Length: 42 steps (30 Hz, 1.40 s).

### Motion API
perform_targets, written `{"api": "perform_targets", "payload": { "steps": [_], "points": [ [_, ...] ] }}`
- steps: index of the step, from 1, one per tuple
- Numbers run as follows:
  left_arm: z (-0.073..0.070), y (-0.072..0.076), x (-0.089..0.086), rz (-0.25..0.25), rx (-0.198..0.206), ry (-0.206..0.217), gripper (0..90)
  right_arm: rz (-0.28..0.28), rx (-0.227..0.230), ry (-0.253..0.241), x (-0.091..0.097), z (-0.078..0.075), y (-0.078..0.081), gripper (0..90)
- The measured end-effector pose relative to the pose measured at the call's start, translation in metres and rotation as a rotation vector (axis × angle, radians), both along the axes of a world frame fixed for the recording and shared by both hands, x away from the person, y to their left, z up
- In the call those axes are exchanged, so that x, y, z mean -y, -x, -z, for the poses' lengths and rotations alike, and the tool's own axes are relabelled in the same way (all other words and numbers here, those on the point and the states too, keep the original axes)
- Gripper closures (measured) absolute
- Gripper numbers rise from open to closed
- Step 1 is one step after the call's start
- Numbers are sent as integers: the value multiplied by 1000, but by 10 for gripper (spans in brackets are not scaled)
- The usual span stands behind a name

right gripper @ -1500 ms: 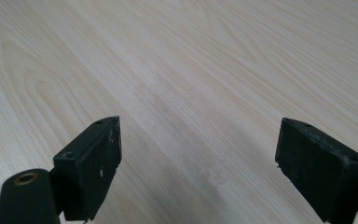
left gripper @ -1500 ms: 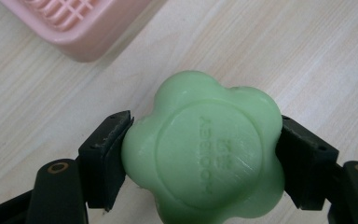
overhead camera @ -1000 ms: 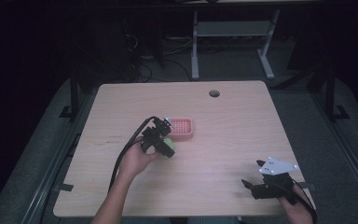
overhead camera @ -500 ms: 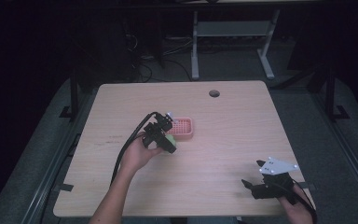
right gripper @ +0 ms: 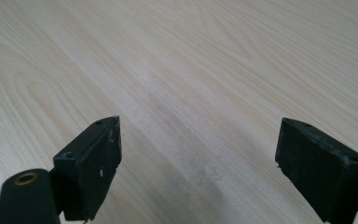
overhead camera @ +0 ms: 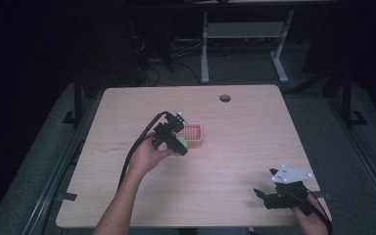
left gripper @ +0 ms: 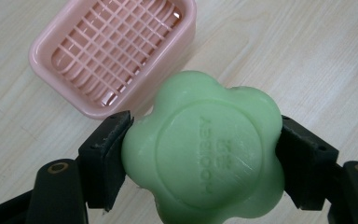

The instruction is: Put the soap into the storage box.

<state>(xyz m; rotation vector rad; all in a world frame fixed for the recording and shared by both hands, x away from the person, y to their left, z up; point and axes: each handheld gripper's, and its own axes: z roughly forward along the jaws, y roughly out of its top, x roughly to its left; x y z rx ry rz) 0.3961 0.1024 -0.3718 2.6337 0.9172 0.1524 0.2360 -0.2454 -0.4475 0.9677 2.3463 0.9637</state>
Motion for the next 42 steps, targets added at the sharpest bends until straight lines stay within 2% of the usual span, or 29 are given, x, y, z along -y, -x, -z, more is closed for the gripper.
{"api": "perform_targets", "payload": {
  "steps": [8, 10, 20, 35, 38, 42],
  "points": [
    [1, -5, 2, -2, -1, 3, 266, 1, 0, 6, 0, 1, 1, 138],
    [2, -7, 3, -9, -5, 15, 266, 5, -1, 3, 1, 1, 0, 138],
    [4, -18, 6, -20, -15, 12, 266, 5, -6, 3, 0, 2, 0, 138],
    [-6, -35, 15, -28, -14, 7, 266, 9, 3, 2, 1, 1, 0, 138],
    [-7, -37, 17, -29, -18, -5, 266, 7, 3, 2, 1, 1, 0, 138],
    [-8, -42, 18, -37, -19, 2, 266, 7, 2, 3, 0, 1, 0, 138]
  ]
}}
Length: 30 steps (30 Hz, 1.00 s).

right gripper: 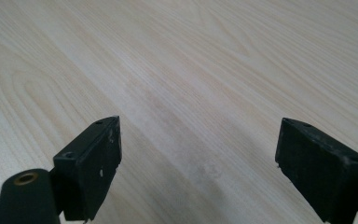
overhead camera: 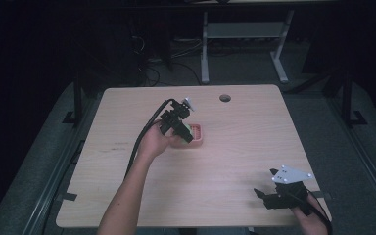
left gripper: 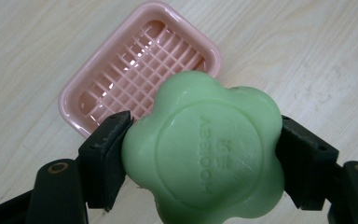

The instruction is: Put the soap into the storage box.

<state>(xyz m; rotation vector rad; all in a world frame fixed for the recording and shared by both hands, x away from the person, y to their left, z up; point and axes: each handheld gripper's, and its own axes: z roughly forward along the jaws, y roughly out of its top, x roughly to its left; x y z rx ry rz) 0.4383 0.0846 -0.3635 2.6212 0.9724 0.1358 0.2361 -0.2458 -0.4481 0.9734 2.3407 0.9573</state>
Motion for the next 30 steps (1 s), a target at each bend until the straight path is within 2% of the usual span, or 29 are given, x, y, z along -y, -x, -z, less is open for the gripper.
{"api": "perform_targets", "payload": {
  "steps": [13, 19, 30],
  "points": [
    [-2, -18, 12, -22, -6, 5, 266, -9, 5, 4, -2, 0, -1, 138],
    [7, -28, 15, -50, -21, 0, 266, -12, 7, 2, -3, -1, -1, 138],
    [31, -43, 20, -88, -41, -13, 266, -13, -3, 4, -4, 0, -2, 138]
  ]
}}
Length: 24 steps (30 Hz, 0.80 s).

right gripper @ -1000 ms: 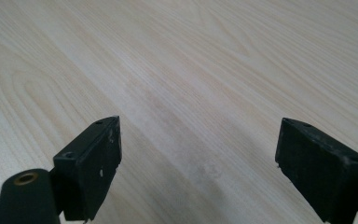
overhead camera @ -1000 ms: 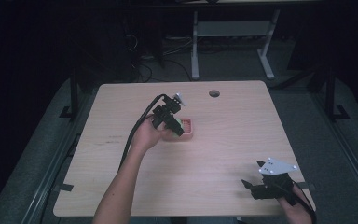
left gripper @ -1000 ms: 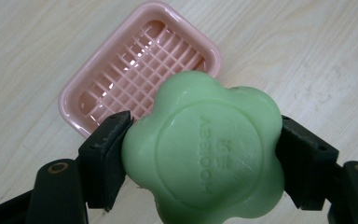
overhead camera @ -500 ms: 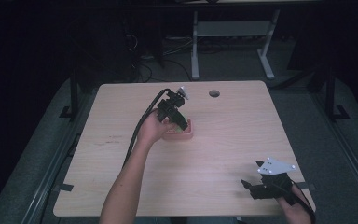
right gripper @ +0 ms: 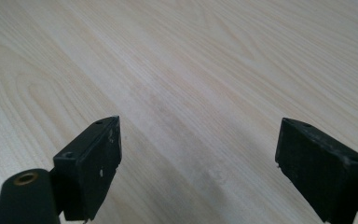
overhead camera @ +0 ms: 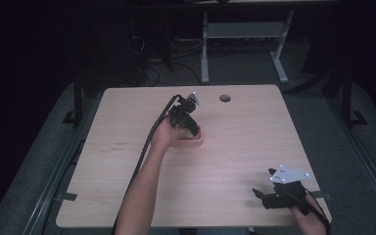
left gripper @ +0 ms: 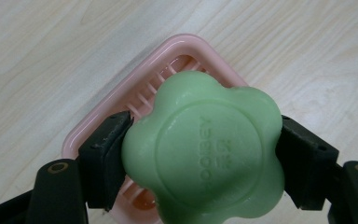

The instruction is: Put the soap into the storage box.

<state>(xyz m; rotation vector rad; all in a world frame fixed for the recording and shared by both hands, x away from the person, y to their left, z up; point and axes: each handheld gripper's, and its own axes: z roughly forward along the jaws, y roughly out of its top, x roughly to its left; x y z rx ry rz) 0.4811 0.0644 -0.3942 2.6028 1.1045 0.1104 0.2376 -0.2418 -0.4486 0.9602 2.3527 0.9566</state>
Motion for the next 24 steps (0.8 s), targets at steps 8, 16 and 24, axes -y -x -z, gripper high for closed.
{"api": "perform_targets", "payload": {
  "steps": [8, 16, 24],
  "points": [
    [7, -7, -3, -39, -7, -7, 265, -12, 1, 0, -2, 0, 0, 138],
    [15, -11, -4, -65, -16, -20, 265, -10, 2, -2, -1, 0, 0, 138],
    [22, -12, -5, -88, -33, -6, 264, -15, 2, 1, -3, 0, 0, 138]
  ]
}}
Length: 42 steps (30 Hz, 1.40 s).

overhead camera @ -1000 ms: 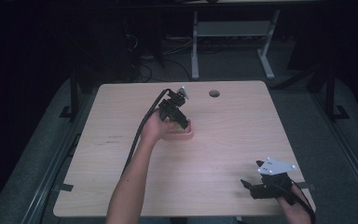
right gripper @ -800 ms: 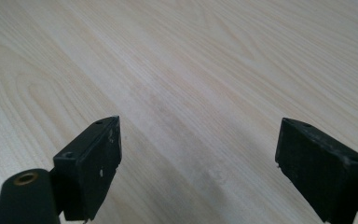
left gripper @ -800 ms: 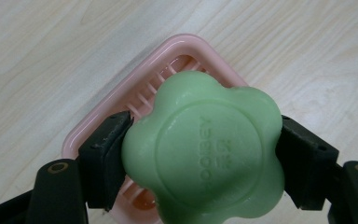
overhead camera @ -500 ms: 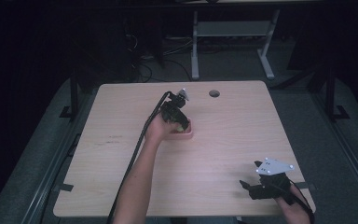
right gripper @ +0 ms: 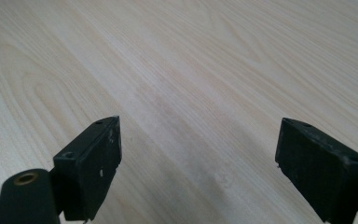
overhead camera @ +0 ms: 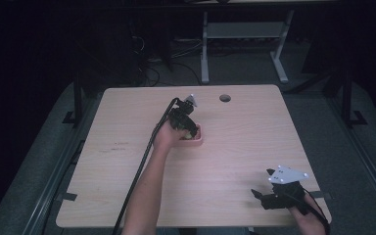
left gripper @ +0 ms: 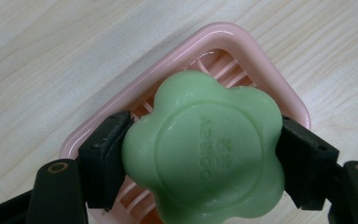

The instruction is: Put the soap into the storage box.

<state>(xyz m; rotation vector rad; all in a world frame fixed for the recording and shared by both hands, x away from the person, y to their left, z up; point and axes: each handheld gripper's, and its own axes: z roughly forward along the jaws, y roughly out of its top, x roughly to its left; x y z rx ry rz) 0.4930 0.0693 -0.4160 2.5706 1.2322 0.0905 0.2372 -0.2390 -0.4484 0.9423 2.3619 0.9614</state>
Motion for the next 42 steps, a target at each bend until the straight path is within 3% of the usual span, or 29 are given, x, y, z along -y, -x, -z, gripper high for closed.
{"api": "perform_targets", "payload": {
  "steps": [21, 25, 28, 42],
  "points": [
    [8, -1, -7, -13, -18, 0, 260, -1, -3, 1, 0, 0, 0, 138],
    [7, -1, -8, 2, -11, -14, 258, -1, -3, 0, 0, 0, 0, 138],
    [3, 0, -8, -9, -1, 10, 257, 1, -3, -2, 0, 0, 0, 138],
    [-7, 5, -9, 2, 13, 17, 210, -2, -4, 1, -1, 1, -1, 138]
  ]
}}
